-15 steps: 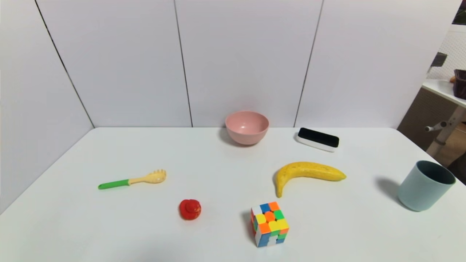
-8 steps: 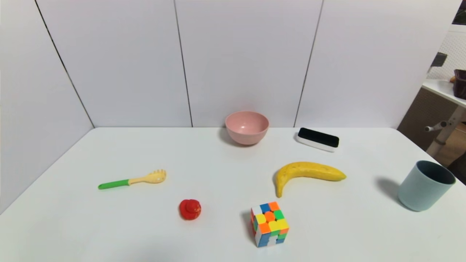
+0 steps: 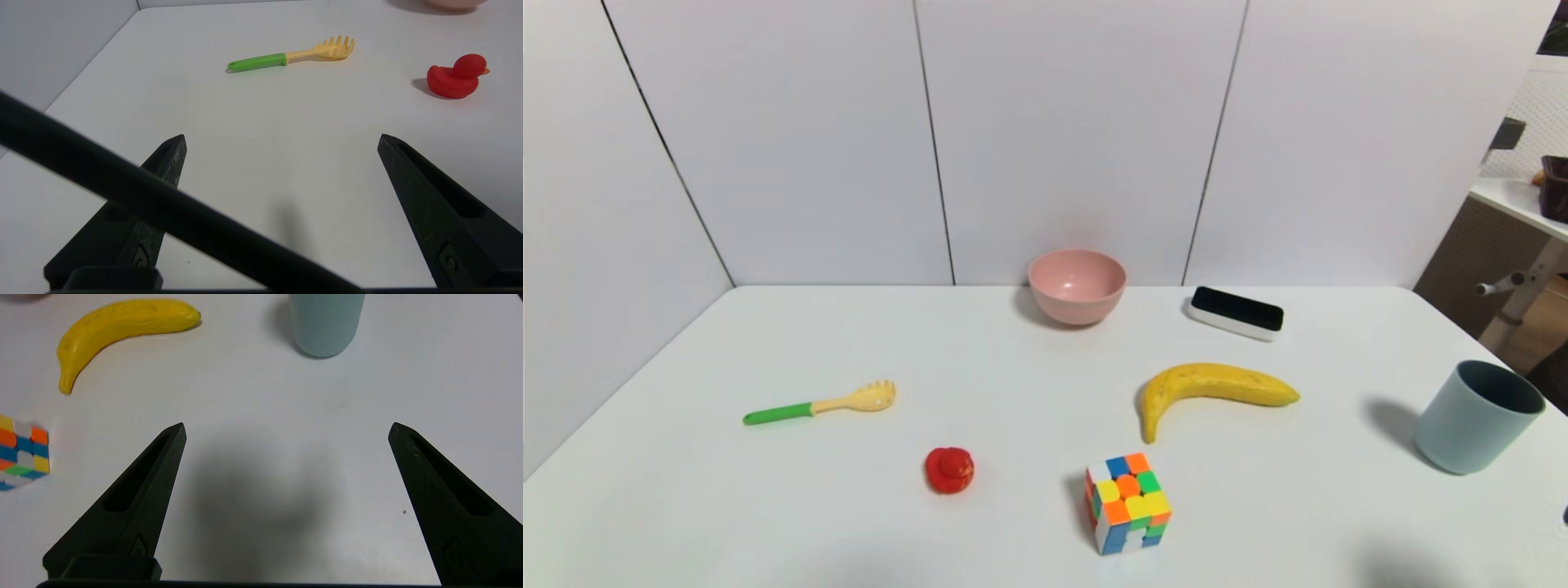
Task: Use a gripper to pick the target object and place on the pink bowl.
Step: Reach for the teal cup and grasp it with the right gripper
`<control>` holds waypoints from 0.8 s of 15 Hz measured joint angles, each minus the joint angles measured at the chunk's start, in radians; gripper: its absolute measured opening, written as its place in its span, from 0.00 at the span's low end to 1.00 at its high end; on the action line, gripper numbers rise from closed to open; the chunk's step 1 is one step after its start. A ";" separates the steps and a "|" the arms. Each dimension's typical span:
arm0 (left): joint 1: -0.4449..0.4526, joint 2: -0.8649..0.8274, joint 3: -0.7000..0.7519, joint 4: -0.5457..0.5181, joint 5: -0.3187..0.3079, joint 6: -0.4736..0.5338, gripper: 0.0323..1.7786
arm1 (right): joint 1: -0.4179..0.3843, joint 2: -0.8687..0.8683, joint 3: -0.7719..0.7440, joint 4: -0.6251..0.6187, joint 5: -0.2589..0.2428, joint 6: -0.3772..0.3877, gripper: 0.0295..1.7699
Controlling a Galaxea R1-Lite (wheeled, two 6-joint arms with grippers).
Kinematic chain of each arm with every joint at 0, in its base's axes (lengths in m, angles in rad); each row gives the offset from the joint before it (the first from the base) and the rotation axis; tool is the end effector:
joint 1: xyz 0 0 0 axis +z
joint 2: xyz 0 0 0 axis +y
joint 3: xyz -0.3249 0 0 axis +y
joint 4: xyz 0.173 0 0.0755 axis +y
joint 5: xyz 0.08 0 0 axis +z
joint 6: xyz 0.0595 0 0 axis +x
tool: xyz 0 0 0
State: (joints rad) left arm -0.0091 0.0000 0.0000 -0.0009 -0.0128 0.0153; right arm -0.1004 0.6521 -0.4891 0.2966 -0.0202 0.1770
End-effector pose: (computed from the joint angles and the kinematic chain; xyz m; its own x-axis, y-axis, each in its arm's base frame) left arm -0.0124 -0.0006 0.0756 0.9998 -0.0219 0.0009 0.0219 0.9996 0.0153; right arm 0.0494 -0.0062 0.1817 0.8895 -0.1099 -0.4435 0.1941 0.9696 0.1490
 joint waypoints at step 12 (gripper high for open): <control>0.000 0.000 0.000 0.000 0.000 0.000 0.95 | -0.064 0.381 0.397 -0.942 -0.061 -0.063 0.97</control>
State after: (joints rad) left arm -0.0091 0.0000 0.0000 -0.0009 -0.0128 0.0153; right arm -0.1640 1.0332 -0.0919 -0.6455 -0.0809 0.1138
